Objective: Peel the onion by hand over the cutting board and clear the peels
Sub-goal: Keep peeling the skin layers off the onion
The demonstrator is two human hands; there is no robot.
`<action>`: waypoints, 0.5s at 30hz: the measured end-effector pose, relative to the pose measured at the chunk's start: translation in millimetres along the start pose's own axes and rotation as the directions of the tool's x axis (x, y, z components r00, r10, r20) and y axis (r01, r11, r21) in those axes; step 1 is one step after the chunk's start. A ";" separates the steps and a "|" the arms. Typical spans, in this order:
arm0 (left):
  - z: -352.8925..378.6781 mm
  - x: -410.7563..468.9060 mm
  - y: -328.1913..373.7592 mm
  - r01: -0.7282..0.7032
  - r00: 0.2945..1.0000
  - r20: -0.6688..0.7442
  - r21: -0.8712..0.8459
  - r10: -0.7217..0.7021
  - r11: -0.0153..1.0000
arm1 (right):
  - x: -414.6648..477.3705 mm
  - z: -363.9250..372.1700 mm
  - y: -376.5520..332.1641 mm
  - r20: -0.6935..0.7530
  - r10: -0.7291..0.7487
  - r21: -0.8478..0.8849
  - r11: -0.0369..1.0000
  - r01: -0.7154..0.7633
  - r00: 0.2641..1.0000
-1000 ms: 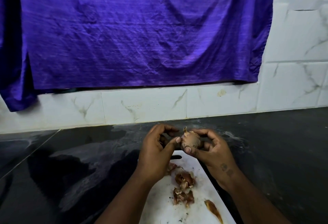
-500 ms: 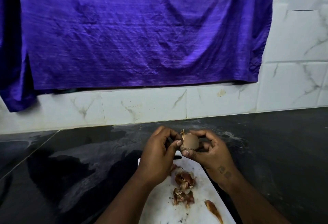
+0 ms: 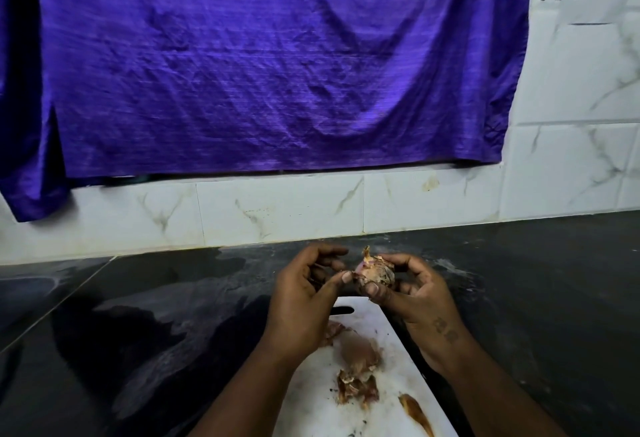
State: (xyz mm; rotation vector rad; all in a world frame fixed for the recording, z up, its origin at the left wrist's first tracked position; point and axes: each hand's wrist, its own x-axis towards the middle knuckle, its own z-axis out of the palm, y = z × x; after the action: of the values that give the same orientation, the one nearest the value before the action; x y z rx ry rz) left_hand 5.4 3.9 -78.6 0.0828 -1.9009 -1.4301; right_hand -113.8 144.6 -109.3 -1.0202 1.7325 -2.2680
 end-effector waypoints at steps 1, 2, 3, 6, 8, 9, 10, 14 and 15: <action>0.1 0.4 -1.1 0.002 1.000 0.002 0.002 -0.002 1.000 | -0.1 -0.3 0.4 0.002 0.002 0.004 1.000 -0.002 1.000; 0.2 0.6 -2.3 0.001 1.000 0.012 0.017 -0.001 1.000 | -0.3 -0.5 0.8 0.008 0.003 0.008 1.000 -0.003 1.000; 0.3 1.0 -4.1 0.000 1.000 0.023 0.033 0.000 0.999 | -0.6 -0.7 1.2 0.014 0.003 0.012 1.000 -0.003 1.000; 0.9 1.7 -6.6 -0.009 1.000 0.028 0.056 0.007 0.998 | -0.4 -0.5 1.7 0.022 0.000 0.013 1.000 0.000 1.000; 0.7 1.3 -5.3 -0.032 0.999 0.012 0.100 0.031 0.995 | -0.1 0.0 1.7 0.028 -0.002 0.013 1.000 0.002 1.000; 0.4 1.2 -4.8 -0.047 0.999 0.002 0.124 0.048 0.991 | 0.1 -0.2 2.1 0.031 -0.003 0.015 1.000 0.002 1.000; 0.1 1.2 -5.1 -0.064 0.998 -0.002 0.148 0.065 0.987 | 0.0 -0.3 2.3 0.032 -0.004 0.023 1.000 0.003 0.999; -0.4 0.7 -5.0 -0.143 0.989 -0.007 0.208 0.148 0.968 | 0.2 -0.9 1.3 0.021 -0.010 0.070 0.998 0.008 1.000; -0.5 0.6 -5.0 -0.164 0.986 0.000 0.209 0.168 0.964 | 0.4 -0.8 0.8 0.013 -0.009 0.090 0.996 0.008 1.000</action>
State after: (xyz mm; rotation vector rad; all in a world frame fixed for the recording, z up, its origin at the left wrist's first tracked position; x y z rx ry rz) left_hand 3.4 1.3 -82.5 0.0344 -1.9885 -1.1134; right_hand -114.8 144.8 -110.0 -1.0239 1.6086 -2.3154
